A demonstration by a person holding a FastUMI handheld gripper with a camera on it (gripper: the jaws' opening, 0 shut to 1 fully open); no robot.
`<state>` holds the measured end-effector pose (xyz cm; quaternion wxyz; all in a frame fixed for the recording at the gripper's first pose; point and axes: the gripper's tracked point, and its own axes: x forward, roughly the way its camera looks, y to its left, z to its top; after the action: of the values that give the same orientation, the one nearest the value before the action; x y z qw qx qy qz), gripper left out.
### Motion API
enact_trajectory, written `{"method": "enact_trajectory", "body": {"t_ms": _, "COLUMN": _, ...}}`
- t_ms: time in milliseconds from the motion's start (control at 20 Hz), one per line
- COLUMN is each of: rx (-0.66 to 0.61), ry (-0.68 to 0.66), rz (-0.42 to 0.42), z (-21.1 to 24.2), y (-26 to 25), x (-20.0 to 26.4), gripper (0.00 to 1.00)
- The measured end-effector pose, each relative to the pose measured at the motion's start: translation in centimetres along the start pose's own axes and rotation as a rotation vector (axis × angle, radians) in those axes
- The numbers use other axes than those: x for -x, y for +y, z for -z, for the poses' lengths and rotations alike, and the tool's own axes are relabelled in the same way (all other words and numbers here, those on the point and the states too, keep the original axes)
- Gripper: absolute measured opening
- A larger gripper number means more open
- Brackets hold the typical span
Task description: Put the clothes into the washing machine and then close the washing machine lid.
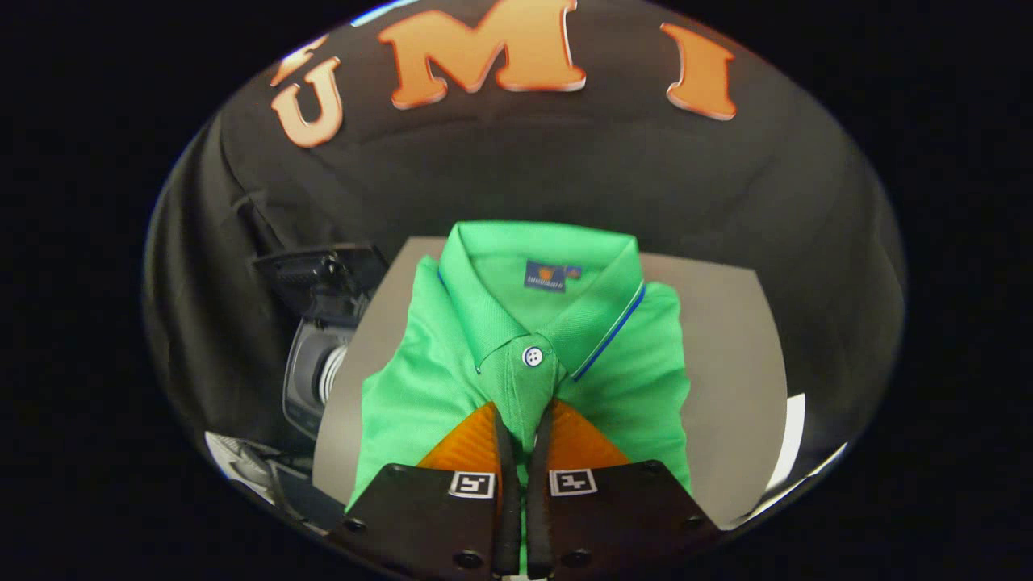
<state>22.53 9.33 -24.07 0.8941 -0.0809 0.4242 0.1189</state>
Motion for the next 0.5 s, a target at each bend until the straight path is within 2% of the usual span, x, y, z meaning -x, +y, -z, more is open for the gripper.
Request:
{"method": "enact_trajectory", "body": {"t_ms": 100, "rx": -0.009, "ry": -0.241, "rz": 0.051, "z": 0.1, "y": 0.2, "x": 0.3, "gripper": 0.11}}
{"method": "enact_trajectory", "body": {"t_ms": 200, "rx": 0.004, "ry": -0.389, "rz": 0.115, "z": 0.2, "y": 0.1, "x": 0.6, "gripper": 0.11}}
{"method": "enact_trajectory", "body": {"t_ms": 250, "rx": 0.004, "ry": -0.448, "rz": 0.119, "z": -0.2, "y": 0.3, "x": 0.8, "gripper": 0.11}}
{"method": "enact_trajectory", "body": {"t_ms": 350, "rx": -0.039, "ry": -0.565, "rz": 0.064, "z": -1.7, "y": 1.1, "x": 2.6, "gripper": 0.11}}
{"method": "enact_trajectory", "body": {"t_ms": 500, "rx": -0.074, "ry": -0.669, "rz": 0.021, "z": -3.2, "y": 1.8, "x": 6.9, "gripper": 0.10}}
